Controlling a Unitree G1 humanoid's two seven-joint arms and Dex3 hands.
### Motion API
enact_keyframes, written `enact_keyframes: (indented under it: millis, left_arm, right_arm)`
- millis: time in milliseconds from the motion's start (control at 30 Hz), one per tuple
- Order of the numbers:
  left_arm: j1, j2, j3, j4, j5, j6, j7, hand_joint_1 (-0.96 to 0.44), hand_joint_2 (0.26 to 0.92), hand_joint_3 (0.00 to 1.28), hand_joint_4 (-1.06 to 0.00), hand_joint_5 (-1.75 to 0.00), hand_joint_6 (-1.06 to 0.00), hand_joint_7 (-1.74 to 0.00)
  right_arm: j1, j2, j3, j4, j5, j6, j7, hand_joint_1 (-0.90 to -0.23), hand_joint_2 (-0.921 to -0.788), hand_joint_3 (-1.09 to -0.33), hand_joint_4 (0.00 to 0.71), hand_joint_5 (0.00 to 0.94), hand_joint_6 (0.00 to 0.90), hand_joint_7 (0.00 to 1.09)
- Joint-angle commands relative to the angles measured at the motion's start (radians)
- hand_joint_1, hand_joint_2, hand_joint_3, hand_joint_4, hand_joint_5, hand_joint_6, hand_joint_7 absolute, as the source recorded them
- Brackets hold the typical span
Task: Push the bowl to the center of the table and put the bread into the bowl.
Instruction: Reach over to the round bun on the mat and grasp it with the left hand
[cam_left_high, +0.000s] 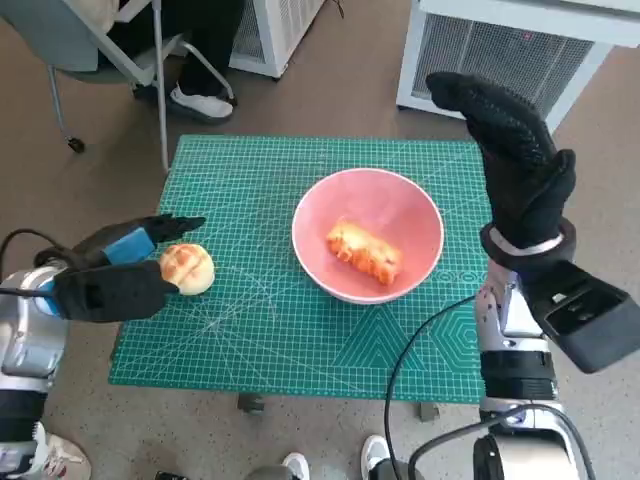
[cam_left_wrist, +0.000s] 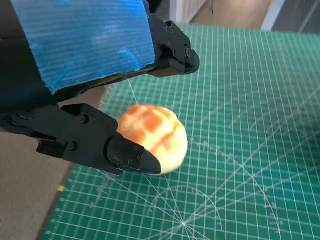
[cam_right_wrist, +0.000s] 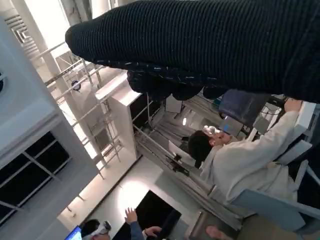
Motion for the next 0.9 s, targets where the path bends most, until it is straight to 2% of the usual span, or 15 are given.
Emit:
enact_keyframes:
  millis: [33,100,233,400,467,500,533,567,600,667,767,900]
  left_arm:
    - [-0.075,-0.047,-0.086,0.129,0.081,0.039,0.021,-0.13,0.862,0.0,-0.31,-0.03,-0.45,-0.05]
    - [-0.09,-0.058,-0.105,0.166,0.097,0.033,0.034,-0.13,0.864,0.0,-0.35,-0.03,-0.48,-0.06]
    - [-0.119,-0.079,-0.138,0.239,0.122,0.034,0.054,-0.11,0.878,0.01,-0.52,-0.06,-0.6,-0.11]
    - [-0.14,-0.09,-0.174,0.287,0.14,0.047,0.037,-0.08,0.89,0.0,-0.69,-0.07,-0.68,-0.19]
    - [-0.144,-0.092,-0.191,0.298,0.153,0.046,0.034,-0.08,0.892,0.0,-0.78,-0.08,-0.63,-0.43]
    - [-0.145,-0.093,-0.197,0.301,0.157,0.045,0.034,-0.14,0.897,0.03,-0.81,-0.09,-0.63,-0.61]
    - [-0.147,-0.094,-0.202,0.306,0.162,0.043,0.036,-0.22,0.906,0.08,-0.84,-0.11,-0.61,-0.87]
    - [-0.149,-0.094,-0.206,0.309,0.164,0.042,0.038,-0.14,0.911,0.09,-0.78,-0.46,-0.58,-1.04]
    - [-0.149,-0.094,-0.208,0.311,0.166,0.039,0.043,-0.09,0.915,0.11,-0.74,-0.7,-0.55,-1.16]
    - [-0.151,-0.094,-0.212,0.319,0.169,0.029,0.057,-0.05,0.918,0.11,-0.72,-0.9,-0.54,-1.24]
    - [-0.153,-0.093,-0.212,0.328,0.17,0.011,0.078,-0.02,0.918,0.09,-0.72,-1.07,-0.56,-1.23]
    - [-0.151,-0.084,-0.201,0.321,0.16,-0.01,0.092,0.0,0.917,0.08,-0.7,-1.15,-0.6,-1.19]
  right_arm:
    - [0.011,-0.009,-0.003,-0.004,0.006,0.02,0.012,-0.542,-0.921,-0.829,-0.001,0.47,-0.001,0.54]
    - [0.012,-0.009,-0.003,-0.007,0.006,0.023,0.012,-0.542,-0.921,-0.83,-0.001,0.469,-0.001,0.54]
    - [0.014,-0.009,-0.004,-0.012,0.008,0.029,0.013,-0.545,-0.921,-0.83,-0.001,0.468,-0.001,0.54]
    - [0.017,-0.007,-0.004,-0.02,0.007,0.033,0.012,-0.548,-0.921,-0.83,-0.001,0.467,-0.001,0.54]
    - [0.019,-0.006,-0.003,-0.025,0.004,0.033,0.009,-0.547,-0.921,-0.831,-0.001,0.467,-0.001,0.54]
    - [0.02,-0.006,-0.003,-0.027,0.004,0.034,0.008,-0.547,-0.921,-0.832,-0.001,0.466,-0.001,0.54]
    - [0.021,-0.006,-0.004,-0.027,0.003,0.034,0.008,-0.547,-0.921,-0.832,-0.001,0.466,-0.001,0.54]
    - [0.021,-0.005,-0.004,-0.028,0.003,0.034,0.008,-0.548,-0.921,-0.833,-0.001,0.466,-0.001,0.54]
    - [0.022,-0.005,-0.004,-0.029,0.004,0.035,0.008,-0.548,-0.921,-0.833,-0.001,0.465,-0.001,0.54]
    - [0.023,-0.005,-0.004,-0.03,0.002,0.035,0.007,-0.548,-0.921,-0.832,-0.001,0.465,-0.001,0.54]
    - [0.024,-0.004,-0.004,-0.033,-0.002,0.035,0.003,-0.545,-0.921,-0.833,-0.001,0.466,-0.001,0.54]
    - [0.025,-0.004,-0.003,-0.036,-0.007,0.034,0.001,-0.542,-0.921,-0.835,-0.001,0.466,-0.001,0.54]
